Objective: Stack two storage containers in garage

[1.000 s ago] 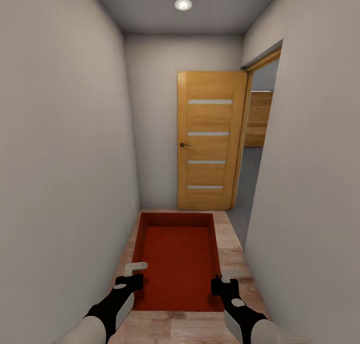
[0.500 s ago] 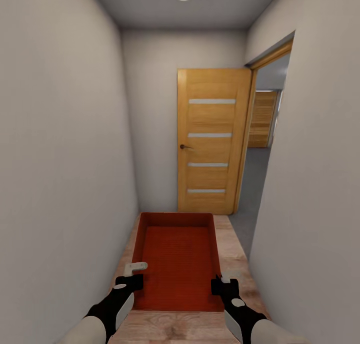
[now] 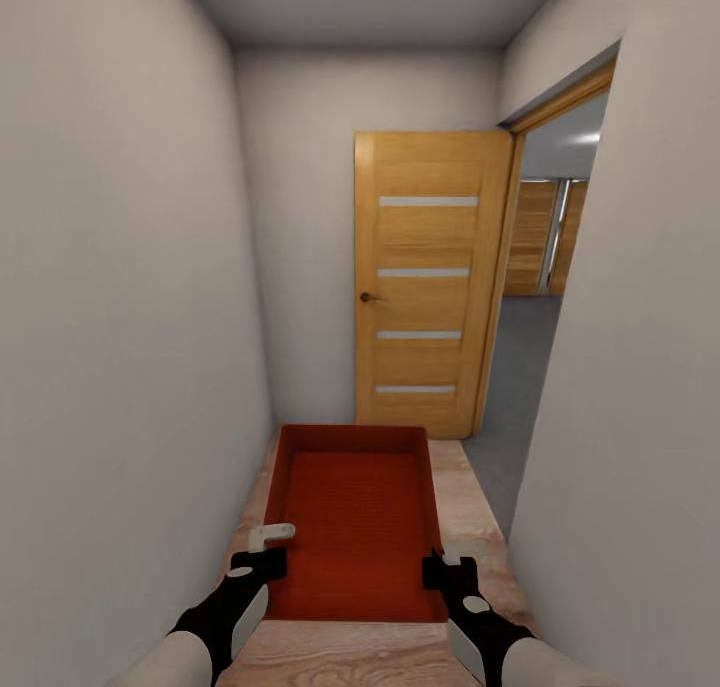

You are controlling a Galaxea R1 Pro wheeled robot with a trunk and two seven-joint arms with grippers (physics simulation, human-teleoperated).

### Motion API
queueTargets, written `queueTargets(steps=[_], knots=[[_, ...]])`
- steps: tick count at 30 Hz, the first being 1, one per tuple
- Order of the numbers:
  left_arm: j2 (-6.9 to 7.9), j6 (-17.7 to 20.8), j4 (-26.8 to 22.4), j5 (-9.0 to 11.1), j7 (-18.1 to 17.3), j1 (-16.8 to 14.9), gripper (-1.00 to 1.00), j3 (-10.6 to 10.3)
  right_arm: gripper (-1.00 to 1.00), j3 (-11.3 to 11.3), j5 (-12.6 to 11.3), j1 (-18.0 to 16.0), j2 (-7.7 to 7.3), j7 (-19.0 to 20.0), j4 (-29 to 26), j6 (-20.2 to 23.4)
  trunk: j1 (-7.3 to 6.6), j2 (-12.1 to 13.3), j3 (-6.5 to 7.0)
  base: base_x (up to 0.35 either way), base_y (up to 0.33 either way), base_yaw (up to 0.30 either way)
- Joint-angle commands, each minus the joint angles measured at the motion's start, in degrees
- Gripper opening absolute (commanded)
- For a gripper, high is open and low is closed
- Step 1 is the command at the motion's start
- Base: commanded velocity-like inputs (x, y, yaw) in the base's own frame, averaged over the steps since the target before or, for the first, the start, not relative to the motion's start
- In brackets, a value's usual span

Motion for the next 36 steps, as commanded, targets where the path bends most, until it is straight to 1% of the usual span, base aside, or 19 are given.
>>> queueTargets(steps=[1, 19, 26, 36], knots=[[0.05, 0.36, 0.04, 0.58, 0.35, -0.01, -1.00, 0.64, -1.00, -2.62, 0.78, -0.10, -0.08, -0.25, -0.17, -0.42, 0.05, -0.09, -0.10, 0.322, 0.000, 0.000], [0.05, 0.39, 0.04, 0.58, 0.35, -0.01, -1.00, 0.62, -1.00, -2.62, 0.78, -0.08, -0.02, -0.25, -0.17, -0.51, 0.05, -0.09, -0.10, 0.322, 0.000, -0.004], [0.05, 0.44, 0.13, 0.58, 0.35, -0.01, -1.00, 0.62, -1.00, -2.62, 0.78, -0.10, -0.07, -0.25, -0.17, -0.51, 0.05, -0.09, -0.10, 0.322, 0.090, -0.204], [0.05, 0.44, 0.13, 0.58, 0.37, -0.01, -1.00, 0.64, -1.00, -2.62, 0.78, -0.09, -0.08, -0.25, -0.17, -0.51, 0.05, -0.09, -0.10, 0.314, 0.183, -0.257]])
